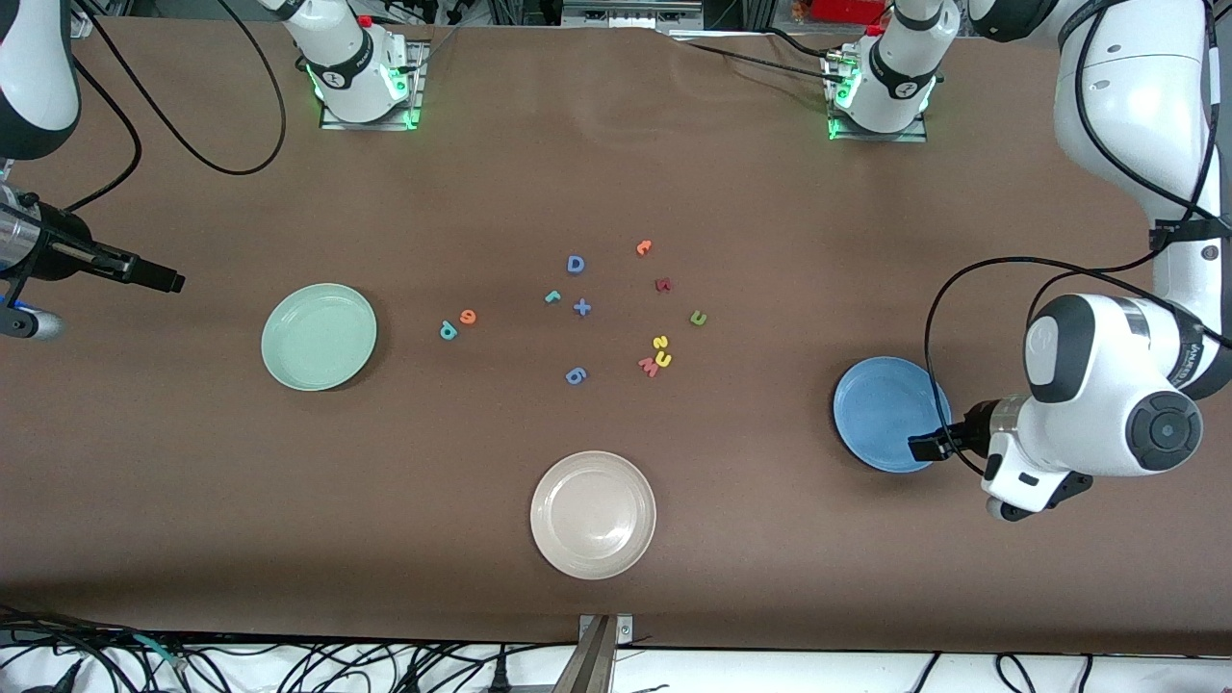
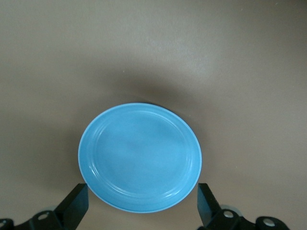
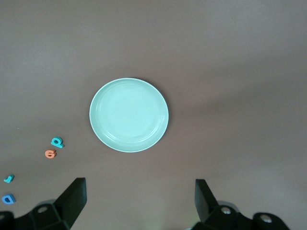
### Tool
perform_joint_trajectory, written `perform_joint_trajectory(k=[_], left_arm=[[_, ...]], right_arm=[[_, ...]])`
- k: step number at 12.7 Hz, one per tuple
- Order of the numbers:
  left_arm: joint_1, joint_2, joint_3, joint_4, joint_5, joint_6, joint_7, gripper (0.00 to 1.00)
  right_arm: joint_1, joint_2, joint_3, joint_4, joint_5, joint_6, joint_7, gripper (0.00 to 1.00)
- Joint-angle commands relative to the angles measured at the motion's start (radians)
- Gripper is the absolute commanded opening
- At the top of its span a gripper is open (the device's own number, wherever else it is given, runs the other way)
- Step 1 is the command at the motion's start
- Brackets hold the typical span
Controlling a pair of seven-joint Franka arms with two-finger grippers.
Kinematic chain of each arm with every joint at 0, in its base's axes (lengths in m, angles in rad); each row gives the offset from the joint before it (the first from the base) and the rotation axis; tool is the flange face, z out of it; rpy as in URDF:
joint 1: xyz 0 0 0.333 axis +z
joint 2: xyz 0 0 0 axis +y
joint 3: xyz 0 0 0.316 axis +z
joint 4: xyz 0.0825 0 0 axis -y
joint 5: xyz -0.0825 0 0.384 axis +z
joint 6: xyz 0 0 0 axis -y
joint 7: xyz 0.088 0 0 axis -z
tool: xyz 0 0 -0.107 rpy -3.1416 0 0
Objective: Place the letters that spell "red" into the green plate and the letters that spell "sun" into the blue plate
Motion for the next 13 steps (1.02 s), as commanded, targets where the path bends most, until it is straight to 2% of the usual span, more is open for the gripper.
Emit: perform_joint_trajectory(k=[1,5,7,10,11,13], left_arm=[[0.005,-0.01,0.01,0.015,0.005,-0.007,0.052,1.0],[0.011,-0.076,0.01,0.005,0.034,-0.019,0.044,1.0],[0.011,-0.111,0.01,0.001,0.074,-0.098,0.049,1.0],[-0.021,-0.168,-0.005,0.002,0.197,-0.249,0.054,1.0],[-0.029,-0.194,-0.01,0.008,0.209,-0.304,0.066,1.0],[-0.004,-0.284,-0.031,-0.03,0.191,-0.32,0.201,1.0]], right_arm=[[0.006,-0.007,-0.006,0.001,0.019,-0.001,-0.006,1.0],[0.005,-0.007,-0.006,0.001,0.019,-0.002,-0.008,1.0],[0.006,-0.007,-0.006,0.001,0.019,-0.002,-0.006,1.0],[0.005,-0.007,-0.006,0.001,0.019,-0.002,-0.008,1.0],[0.005,-0.007,-0.006,0.001,0.019,-0.002,-0.008,1.0],[0.005,-0.007,-0.006,0.001,0.019,-0.002,-0.009,1.0]])
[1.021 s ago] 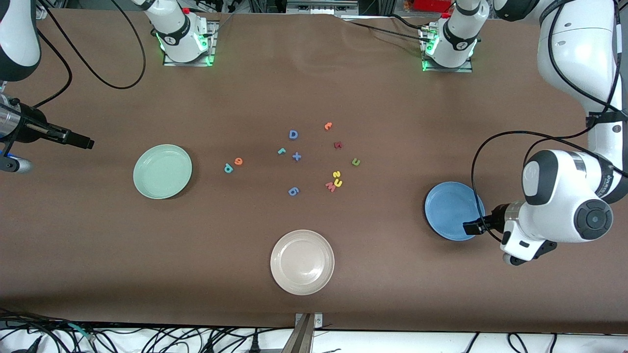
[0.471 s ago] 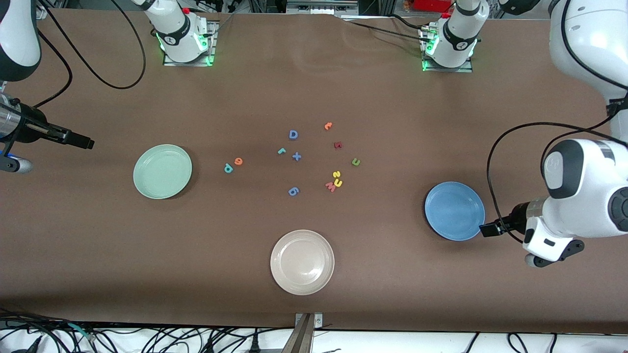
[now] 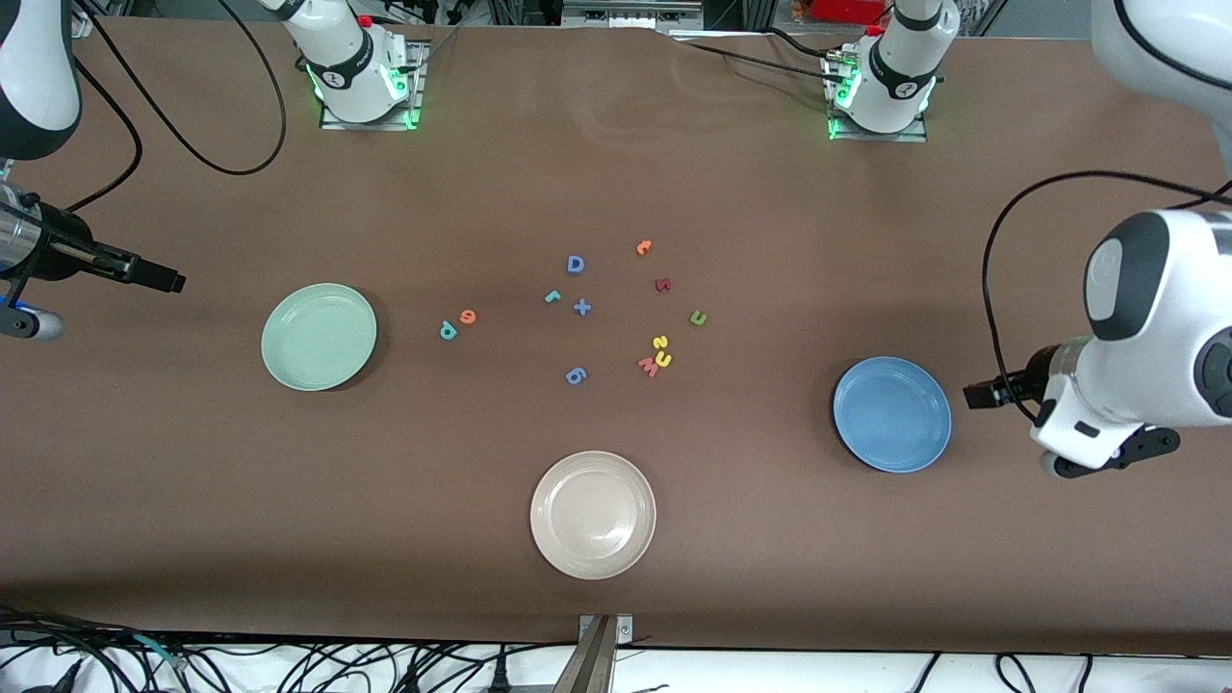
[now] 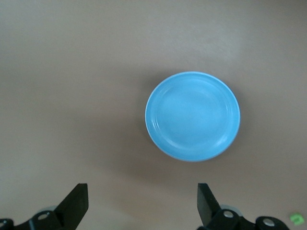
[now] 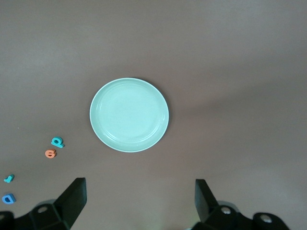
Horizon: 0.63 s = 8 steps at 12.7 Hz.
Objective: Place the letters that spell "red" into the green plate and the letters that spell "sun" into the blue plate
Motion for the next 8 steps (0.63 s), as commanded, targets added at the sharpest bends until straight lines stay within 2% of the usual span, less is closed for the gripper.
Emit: perform_joint_trajectory(k=[1,4,6,8], left_arm=[[0.017,-0.168,-0.01,-0.112,0.003,-0.028,0.2,1.0],[0.036,-0.353,-0.008,-0.274,-0.061,-0.026,0.22,1.0],[0.033,-0.427,-0.01,-0.331,-0.064,-0.023,0.222,1.0],[0.036,-0.471,-0.01,-0.347,-0.116,-0.022,0.218,0.98]], right_arm=[[0.004,-0.007,-0.007,0.002,0.019,-0.002,-0.009,1.0],[0.004,-0.007,-0.008,0.002,0.019,-0.002,-0.011,1.0],[0.004,-0.007,-0.007,0.002,0.019,-0.002,-0.013,1.0],[0.004,-0.007,-0.007,0.002,0.019,-0.002,-0.013,1.0]])
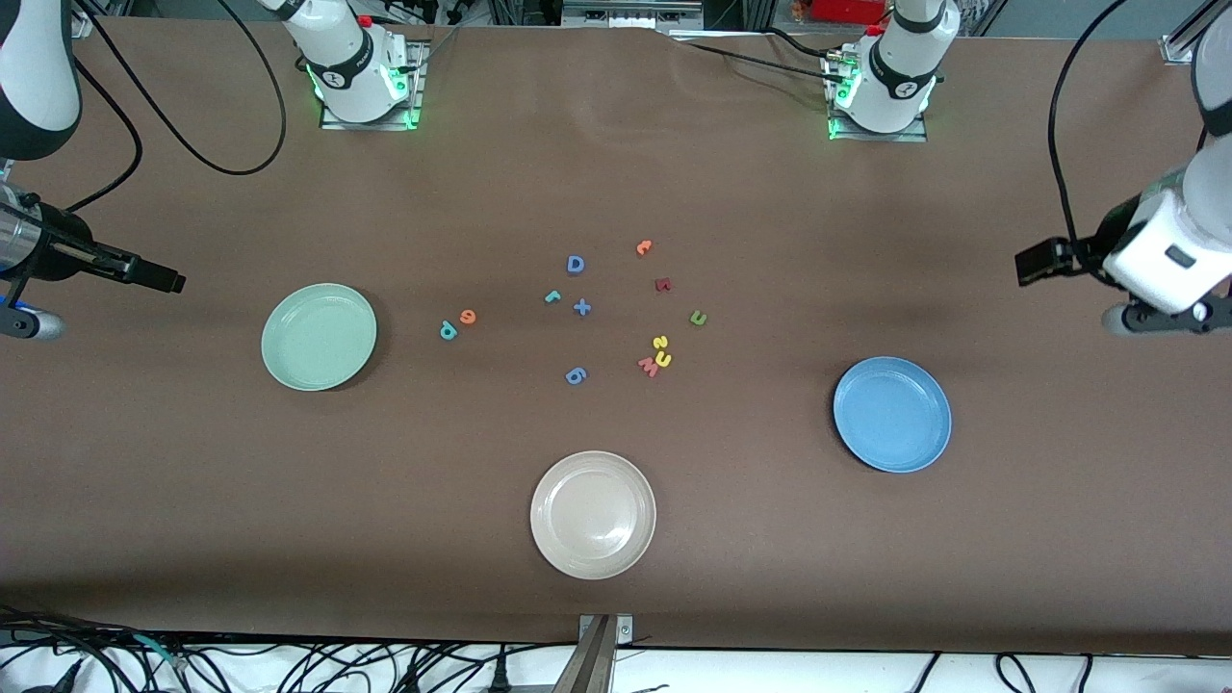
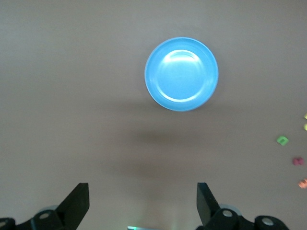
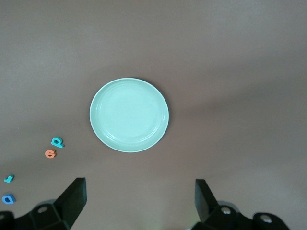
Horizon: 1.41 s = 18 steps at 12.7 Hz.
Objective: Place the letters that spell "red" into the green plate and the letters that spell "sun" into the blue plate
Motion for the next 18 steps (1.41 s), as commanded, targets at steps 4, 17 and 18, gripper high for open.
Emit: perform_joint_trajectory(k=[4,17,18], left_arm=[[0.014,-0.065,-0.001,-0.074,-0.093,0.13,0.025,0.99],[0.054,-0.062,0.035,-0.071,-0.086,0.181,0.045,1.0],[0.054,-0.062,0.036,-0.076,-0.083,0.181,0.045,1.0]], right_arm=[[0.003,-0.008,-0.006,0.001,0.019,-0.001,-0.013,1.0],[0.001,-0.008,-0.008,0.001,0.018,0.001,-0.016,1.0],[0.001,-0.006,-0.008,0.003,0.018,0.001,-0.016,1.0]])
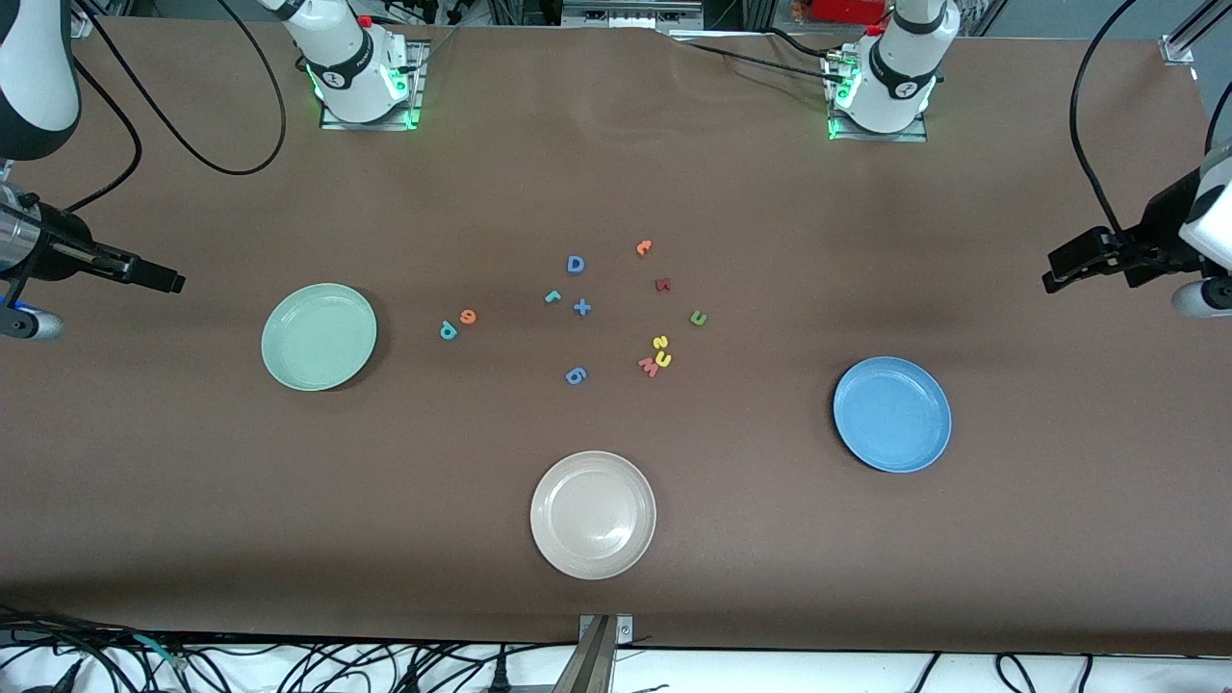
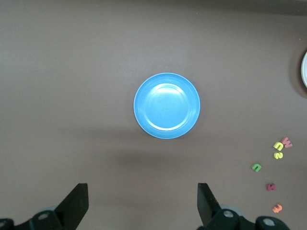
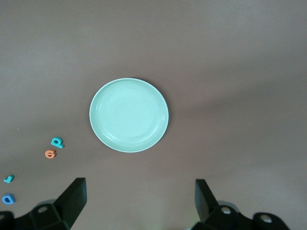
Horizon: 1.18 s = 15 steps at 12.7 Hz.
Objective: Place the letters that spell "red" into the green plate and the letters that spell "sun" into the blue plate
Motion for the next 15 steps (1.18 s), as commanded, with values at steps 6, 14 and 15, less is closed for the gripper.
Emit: perform_joint_trajectory(k=[6,14,15], left_arm=[[0.003,-0.01,0.0,-0.024,0.05,0.008,0.015,1.0],[0.013,0.021,0.001,-0.021,0.05,0.002,0.015,1.0],[0.013,0.02,0.0,-0.021,0.05,-0.001,0.015,1.0]], right_arm=[[0.003,-0.008,-0.007,0.003,0.018,0.002,-0.008,1.0],[0.004,-0.008,-0.005,0.003,0.018,0.002,0.001,1.0],[0.004,-0.008,-0.005,0.003,0.018,0.002,0.001,1.0]])
